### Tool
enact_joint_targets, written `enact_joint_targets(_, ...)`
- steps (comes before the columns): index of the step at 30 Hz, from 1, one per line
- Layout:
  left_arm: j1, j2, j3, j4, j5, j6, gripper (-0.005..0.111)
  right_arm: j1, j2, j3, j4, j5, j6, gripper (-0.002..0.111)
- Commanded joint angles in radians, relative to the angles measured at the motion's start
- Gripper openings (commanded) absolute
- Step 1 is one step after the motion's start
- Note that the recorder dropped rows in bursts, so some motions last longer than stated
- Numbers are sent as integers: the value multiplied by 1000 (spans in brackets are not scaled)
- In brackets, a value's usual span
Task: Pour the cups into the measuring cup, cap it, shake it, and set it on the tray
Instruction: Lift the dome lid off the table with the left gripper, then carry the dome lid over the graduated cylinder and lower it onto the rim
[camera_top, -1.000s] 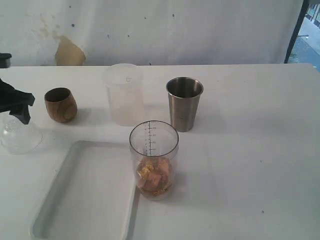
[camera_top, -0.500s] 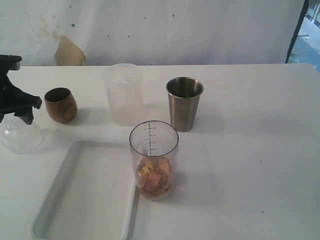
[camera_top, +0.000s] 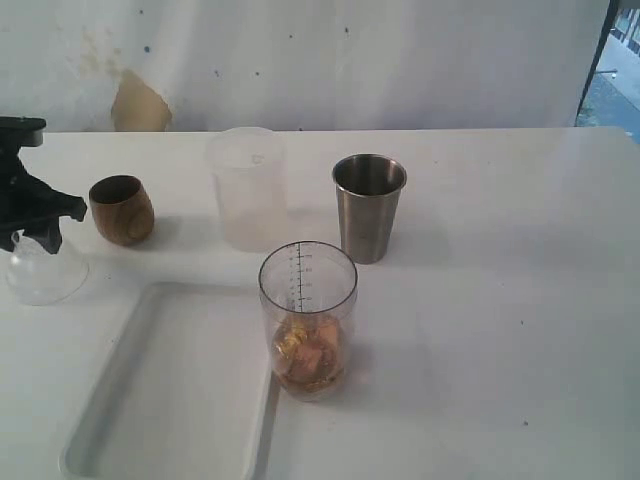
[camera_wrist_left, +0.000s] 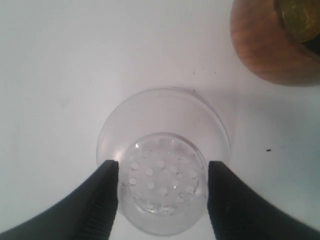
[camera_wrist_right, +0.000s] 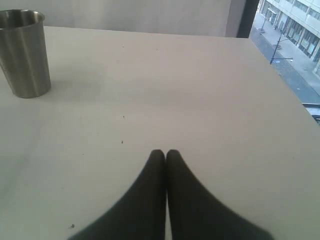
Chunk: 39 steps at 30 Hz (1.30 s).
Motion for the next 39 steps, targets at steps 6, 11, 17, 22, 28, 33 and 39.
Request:
enact_joint_targets(6,-2,-1,2,-5,7,11,9,-5,-6,2,0,-3,-3,0)
enact_joint_targets(11,-2,-15,-26,-5,41,41,0,-5,-6,2,0,-3,-3,0)
enact_joint_targets(17,-2,-89,-93,-5,126,66,0,-5,-6,2,0,-3,-3,0)
enact_joint_targets(22,-2,-173,-139,-50,229,115,0,-5,-6,2,0,-3,-3,0)
enact_joint_targets(28,-61,-274,-222,-203,380,204,0,-5,-6,2,0,-3,-3,0)
enact_joint_targets(33,-271,-283,-353,-195,425,157,0,-5,-6,2,0,-3,-3,0)
enact_joint_targets(39,-457,-283,-393,-181,425,110,0,-5,-6,2,0,-3,-3,0)
